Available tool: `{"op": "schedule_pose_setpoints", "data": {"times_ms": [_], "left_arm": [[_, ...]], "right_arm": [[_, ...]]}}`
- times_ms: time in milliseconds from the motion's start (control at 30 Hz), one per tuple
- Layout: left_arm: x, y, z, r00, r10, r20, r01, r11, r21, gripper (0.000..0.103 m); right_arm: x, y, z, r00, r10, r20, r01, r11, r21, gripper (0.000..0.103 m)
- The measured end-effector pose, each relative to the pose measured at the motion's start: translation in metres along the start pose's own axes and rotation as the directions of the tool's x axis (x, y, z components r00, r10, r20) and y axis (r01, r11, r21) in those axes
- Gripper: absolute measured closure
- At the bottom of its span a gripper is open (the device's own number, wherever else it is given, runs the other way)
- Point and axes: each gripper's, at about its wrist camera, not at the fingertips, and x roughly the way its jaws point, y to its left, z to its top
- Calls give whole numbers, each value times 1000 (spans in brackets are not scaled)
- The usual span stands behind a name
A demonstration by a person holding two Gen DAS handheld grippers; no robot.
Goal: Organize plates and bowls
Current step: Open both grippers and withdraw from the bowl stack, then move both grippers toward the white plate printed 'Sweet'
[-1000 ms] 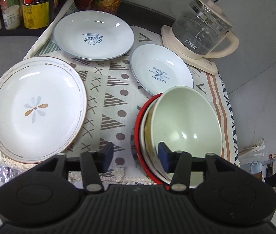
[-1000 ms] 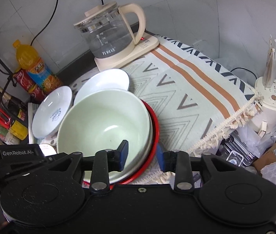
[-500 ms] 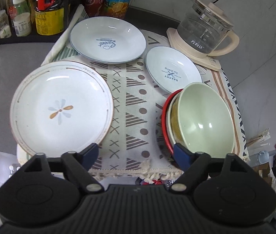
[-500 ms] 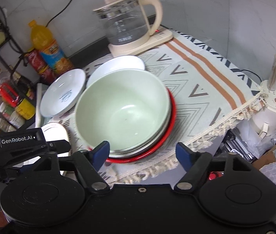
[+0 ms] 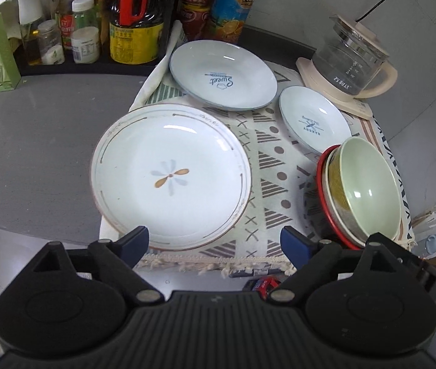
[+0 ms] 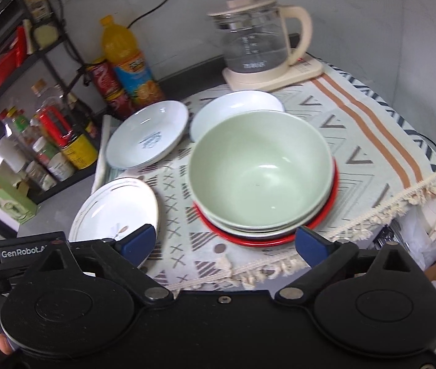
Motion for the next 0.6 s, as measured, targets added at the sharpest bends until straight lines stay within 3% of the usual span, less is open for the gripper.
{"op": "schedule_pose_setpoints", "data": {"times_ms": [233, 333, 600], "left_arm": [[-11, 32, -2, 1000, 18, 9, -17, 999, -50, 10], [-16, 44, -1, 999, 29, 28, -27, 998, -64, 0], [-21, 68, 9, 997, 60, 49, -55, 992, -110, 0]], "right_arm": [[5, 30, -2, 999, 19, -30, -21, 997, -72, 3], [7, 41, -4, 999, 23, -29, -26, 995, -101, 3], [20, 67, 0, 998, 48, -44, -54, 988, -148, 3]]}}
